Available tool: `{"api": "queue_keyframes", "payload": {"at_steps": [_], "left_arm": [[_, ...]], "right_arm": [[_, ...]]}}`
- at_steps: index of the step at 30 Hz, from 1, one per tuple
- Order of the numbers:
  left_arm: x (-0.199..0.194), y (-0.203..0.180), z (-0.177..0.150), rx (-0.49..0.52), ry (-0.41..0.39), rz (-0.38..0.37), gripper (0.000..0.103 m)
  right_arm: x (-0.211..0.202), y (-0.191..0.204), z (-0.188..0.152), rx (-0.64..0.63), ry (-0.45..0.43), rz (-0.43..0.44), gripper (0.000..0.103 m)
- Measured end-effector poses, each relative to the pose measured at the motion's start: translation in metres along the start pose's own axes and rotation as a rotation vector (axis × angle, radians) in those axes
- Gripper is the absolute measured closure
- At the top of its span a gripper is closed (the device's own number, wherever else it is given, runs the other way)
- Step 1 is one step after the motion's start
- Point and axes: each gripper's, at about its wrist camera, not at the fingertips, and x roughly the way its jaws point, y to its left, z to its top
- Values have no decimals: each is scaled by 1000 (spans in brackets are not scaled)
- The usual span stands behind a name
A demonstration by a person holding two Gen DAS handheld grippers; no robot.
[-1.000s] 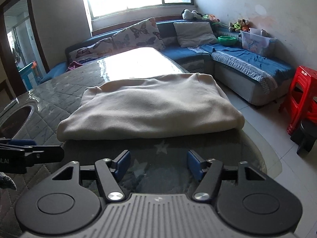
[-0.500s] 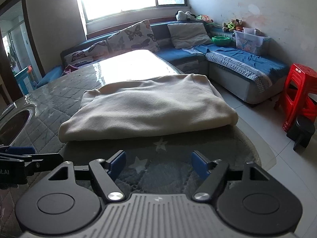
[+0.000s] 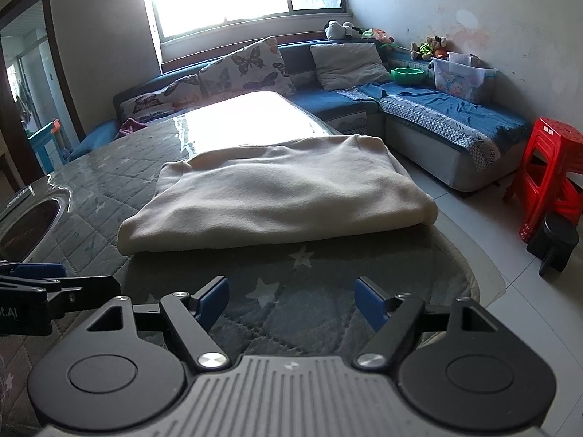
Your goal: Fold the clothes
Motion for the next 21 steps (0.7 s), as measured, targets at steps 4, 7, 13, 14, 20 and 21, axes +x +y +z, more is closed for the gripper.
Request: {"api": "queue_keyframes", "payload": {"at_steps": [4, 7, 13, 14, 20, 21], "left_arm": [[0, 1, -1, -4, 3, 1, 0], [0, 1, -2, -2, 4, 2, 0], [-2, -2, -4, 8, 8, 1, 0], [-2, -3, -4, 10, 7, 2, 0], [-3, -5, -4, 20, 7, 2, 0], [-4, -6, -4, 21, 7, 2, 0]], "right_arm": [[-2, 2, 0, -5, -1, 3, 25], [-3, 3, 0, -9, 0, 3, 25], [-5, 4, 0, -12, -2, 7, 24], [-5, 5, 0, -13, -3, 8, 24], [-6, 5, 0, -13, -5, 14, 24], [-7, 4, 0, -13, -6, 14, 24]]}}
